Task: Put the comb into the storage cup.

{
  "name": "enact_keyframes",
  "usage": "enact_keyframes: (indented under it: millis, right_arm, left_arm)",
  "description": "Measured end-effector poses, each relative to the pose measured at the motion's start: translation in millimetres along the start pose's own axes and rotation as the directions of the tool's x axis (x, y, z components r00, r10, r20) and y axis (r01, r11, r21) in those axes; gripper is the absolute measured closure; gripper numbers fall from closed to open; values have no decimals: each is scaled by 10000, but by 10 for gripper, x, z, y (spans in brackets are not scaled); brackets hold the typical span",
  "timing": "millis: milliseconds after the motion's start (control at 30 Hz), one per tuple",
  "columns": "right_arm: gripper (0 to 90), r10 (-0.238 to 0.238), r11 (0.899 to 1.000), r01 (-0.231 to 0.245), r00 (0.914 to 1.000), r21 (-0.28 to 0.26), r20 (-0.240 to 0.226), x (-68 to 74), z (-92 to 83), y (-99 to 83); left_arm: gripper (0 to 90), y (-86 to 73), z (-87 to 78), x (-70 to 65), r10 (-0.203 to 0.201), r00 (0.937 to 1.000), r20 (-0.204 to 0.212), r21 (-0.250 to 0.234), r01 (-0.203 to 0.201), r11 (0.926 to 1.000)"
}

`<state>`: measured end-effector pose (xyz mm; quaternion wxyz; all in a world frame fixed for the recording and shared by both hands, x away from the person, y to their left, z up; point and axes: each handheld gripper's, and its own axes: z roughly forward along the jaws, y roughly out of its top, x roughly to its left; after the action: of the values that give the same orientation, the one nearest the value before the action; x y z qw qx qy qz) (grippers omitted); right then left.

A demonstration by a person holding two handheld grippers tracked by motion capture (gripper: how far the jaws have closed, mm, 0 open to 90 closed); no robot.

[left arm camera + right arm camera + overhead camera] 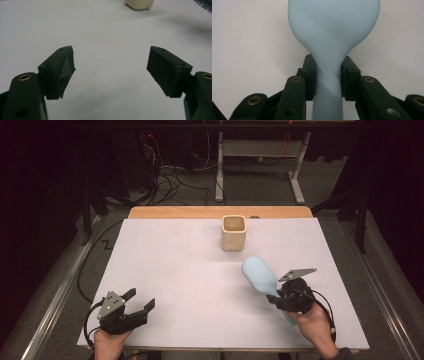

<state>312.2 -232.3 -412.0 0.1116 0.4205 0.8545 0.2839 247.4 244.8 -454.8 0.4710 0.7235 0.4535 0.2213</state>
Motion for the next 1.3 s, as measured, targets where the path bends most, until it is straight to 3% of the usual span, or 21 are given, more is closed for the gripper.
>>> enact_keyframes:
  millis: [167, 333, 733, 867, 1067, 1300]
  right_arm:
    - [706, 111, 9996, -117, 9996, -260, -252, 31, -9, -54]
    - [706, -93, 9992, 79, 9993, -399, -355, 76, -33, -80]
    - [706, -311, 9976, 267, 9972, -642, -679, 194, -51, -61]
    - [707, -465, 9964, 409, 9960, -741, -760, 228, -57, -51]
    - [706, -548, 9957, 480, 9947, -787, -867, 268, -58, -38]
    - [707, -665, 9953, 579, 9914, -775, -1124, 336, -38, -14]
  left_arm:
    - [230, 13, 34, -44, 78, 9998, 186, 131, -80, 9999]
    - [230, 30, 63, -105, 217, 9992, 347, 244, -226, 9994]
    - [227, 94, 159, -314, 412, 9942, 993, -95, -405, 9991]
    - [222, 124, 225, -424, 575, 9906, 1240, -272, -545, 9981]
    - [231, 152, 379, -576, 670, 9817, 1783, 376, -749, 9965]
    - [252, 194, 459, -704, 766, 9675, 2411, 449, -899, 9949]
